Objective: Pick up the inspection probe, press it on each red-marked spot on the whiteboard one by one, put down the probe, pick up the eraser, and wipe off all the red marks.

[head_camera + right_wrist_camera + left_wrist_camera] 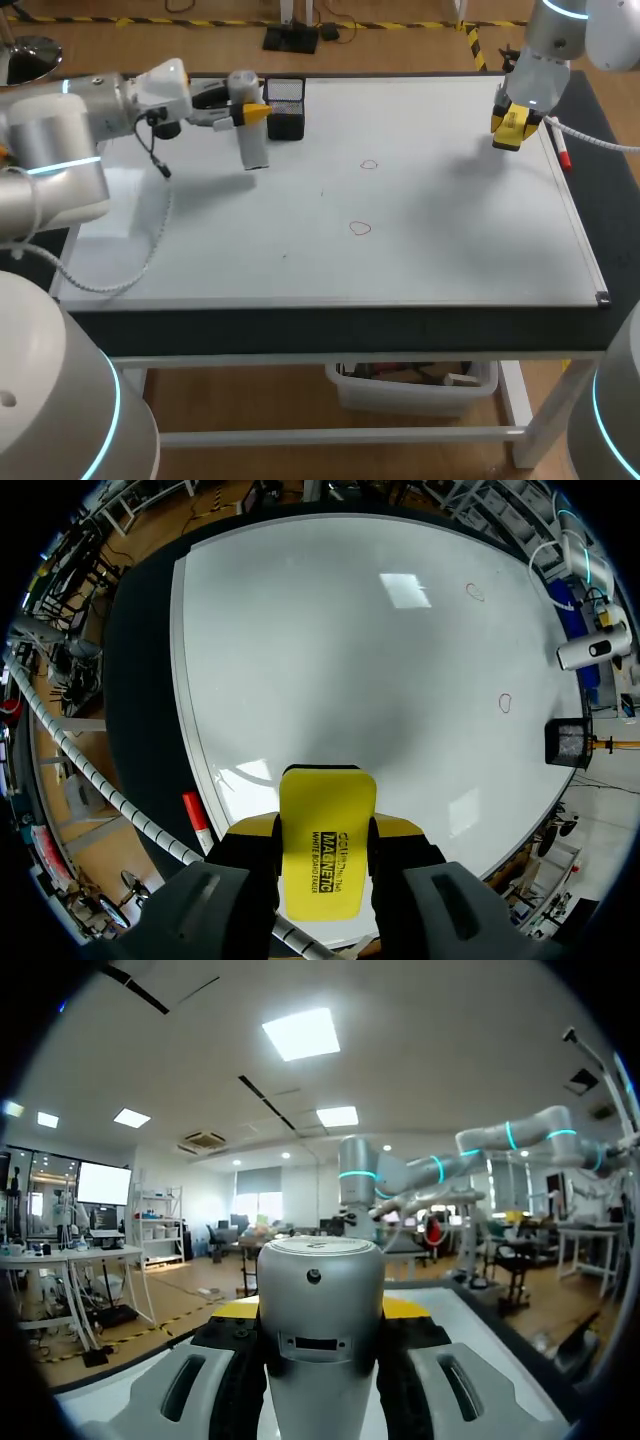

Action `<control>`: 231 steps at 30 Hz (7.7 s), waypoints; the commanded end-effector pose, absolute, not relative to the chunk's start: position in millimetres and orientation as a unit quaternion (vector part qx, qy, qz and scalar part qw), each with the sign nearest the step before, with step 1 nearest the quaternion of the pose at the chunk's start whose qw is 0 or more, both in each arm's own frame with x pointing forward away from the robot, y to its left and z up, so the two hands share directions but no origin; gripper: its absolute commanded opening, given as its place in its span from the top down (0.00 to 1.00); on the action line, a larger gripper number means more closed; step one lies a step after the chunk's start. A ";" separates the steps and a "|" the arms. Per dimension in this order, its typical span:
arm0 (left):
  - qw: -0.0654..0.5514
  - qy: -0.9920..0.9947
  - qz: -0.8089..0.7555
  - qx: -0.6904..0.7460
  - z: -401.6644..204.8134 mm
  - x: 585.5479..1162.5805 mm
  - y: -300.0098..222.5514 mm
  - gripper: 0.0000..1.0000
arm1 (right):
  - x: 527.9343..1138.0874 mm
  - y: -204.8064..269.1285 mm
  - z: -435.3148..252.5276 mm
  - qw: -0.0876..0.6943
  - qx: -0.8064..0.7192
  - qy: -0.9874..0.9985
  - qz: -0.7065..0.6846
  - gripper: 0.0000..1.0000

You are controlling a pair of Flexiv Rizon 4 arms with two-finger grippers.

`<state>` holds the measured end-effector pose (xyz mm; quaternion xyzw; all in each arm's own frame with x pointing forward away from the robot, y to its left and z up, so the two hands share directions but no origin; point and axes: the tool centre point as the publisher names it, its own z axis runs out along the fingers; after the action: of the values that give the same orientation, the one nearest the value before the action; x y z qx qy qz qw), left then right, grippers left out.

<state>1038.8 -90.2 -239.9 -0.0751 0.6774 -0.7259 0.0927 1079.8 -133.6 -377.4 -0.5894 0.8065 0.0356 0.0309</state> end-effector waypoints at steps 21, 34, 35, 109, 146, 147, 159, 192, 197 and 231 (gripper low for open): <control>0.127 0.685 -0.709 -0.105 -235.3 1026.2 -45.8 1.00 | 1069.0 -76.8 -377.6 0.019 -0.648 0.761 0.028 1.00; 0.127 0.685 -0.709 -0.105 -235.3 1026.2 -45.8 1.00 | 1034.2 37.5 -371.4 0.039 -0.755 0.654 0.035 1.00; 0.127 0.685 -0.709 -0.105 -235.3 1026.2 -45.8 1.00 | 1033.1 45.3 -369.9 0.041 -0.761 0.647 0.034 1.00; 0.127 0.685 -0.709 -0.105 -235.3 1026.2 -45.8 1.00 | 1078.3 72.0 -435.8 0.011 -0.743 0.668 0.032 1.00; 0.127 0.685 -0.709 -0.105 -235.3 1026.2 -45.8 1.00 | 1120.1 -101.7 -377.9 0.037 -0.632 0.773 0.028 1.00; 0.127 0.685 -0.709 -0.105 -235.3 1026.2 -45.8 1.00 | 1119.5 -104.8 -378.3 0.036 -0.631 0.775 0.029 1.00; 0.127 0.685 -0.709 -0.105 -235.3 1026.2 -45.8 1.00 | 1115.1 -121.4 -376.8 0.033 -0.622 0.781 0.035 1.00; 0.025 0.684 -0.729 0.013 -229.5 967.8 -176.7 1.00 | 1115.1 -121.4 -376.8 0.033 -0.622 0.781 0.035 1.00; -0.013 0.678 -0.734 0.039 -236.0 955.1 -213.3 1.00 | 1115.1 -121.4 -376.8 0.033 -0.622 0.781 0.035 1.00; -0.101 0.667 -0.733 0.083 -264.8 912.1 -293.1 1.00 | 1115.1 -121.4 -376.8 0.033 -0.622 0.781 0.035 1.00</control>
<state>912.3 -292.7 -265.4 0.0849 0.6664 -0.7338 -0.1010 1114.5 -120.5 -378.0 -0.6211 0.7822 0.0355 0.0345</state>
